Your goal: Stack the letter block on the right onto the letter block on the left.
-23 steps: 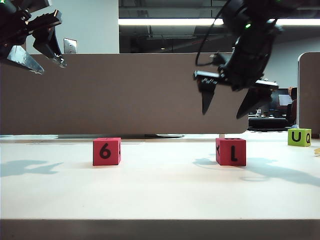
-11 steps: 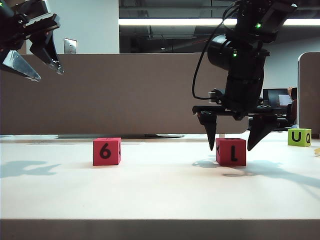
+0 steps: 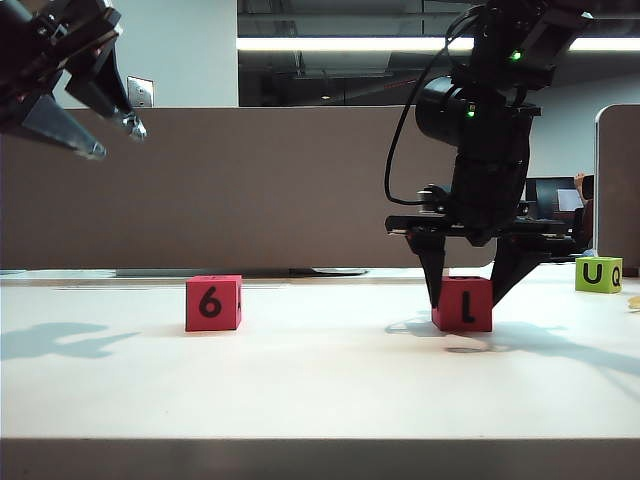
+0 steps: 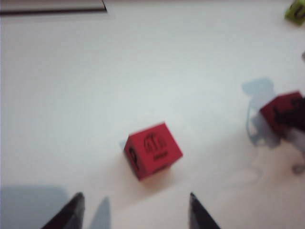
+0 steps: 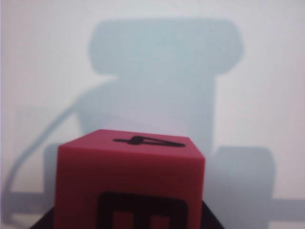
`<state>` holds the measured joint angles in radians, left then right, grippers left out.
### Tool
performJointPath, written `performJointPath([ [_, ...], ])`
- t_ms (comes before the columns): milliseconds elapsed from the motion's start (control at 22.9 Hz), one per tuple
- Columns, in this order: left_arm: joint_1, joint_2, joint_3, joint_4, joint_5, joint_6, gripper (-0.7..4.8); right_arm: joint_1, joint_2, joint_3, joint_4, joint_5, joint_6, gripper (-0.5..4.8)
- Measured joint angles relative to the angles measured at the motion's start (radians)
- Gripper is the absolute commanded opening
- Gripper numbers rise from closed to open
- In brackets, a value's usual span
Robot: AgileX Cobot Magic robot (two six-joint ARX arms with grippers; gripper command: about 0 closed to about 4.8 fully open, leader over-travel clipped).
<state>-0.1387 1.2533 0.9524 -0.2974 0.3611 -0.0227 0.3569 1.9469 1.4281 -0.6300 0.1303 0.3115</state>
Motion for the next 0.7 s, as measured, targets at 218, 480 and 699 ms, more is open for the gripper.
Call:
performJointPath([
  [218, 0.0, 0.0, 0.0, -0.111, -0.005, 0.07, 2.78, -0.001, 0.001, 0.022, -0.014, -0.081, -0.002, 3.04],
  [480, 0.0, 0.0, 0.0, -0.118, -0.026, 0.076, 2.78, 0.046, 0.0, 0.271, -0.023, -0.225, -0.171, 3.05],
  [699, -0.001, 0.0, 0.0, -0.119, -0.03, 0.097, 2.78, 0.176, 0.037, 0.465, -0.026, -0.288, -0.287, 3.05],
])
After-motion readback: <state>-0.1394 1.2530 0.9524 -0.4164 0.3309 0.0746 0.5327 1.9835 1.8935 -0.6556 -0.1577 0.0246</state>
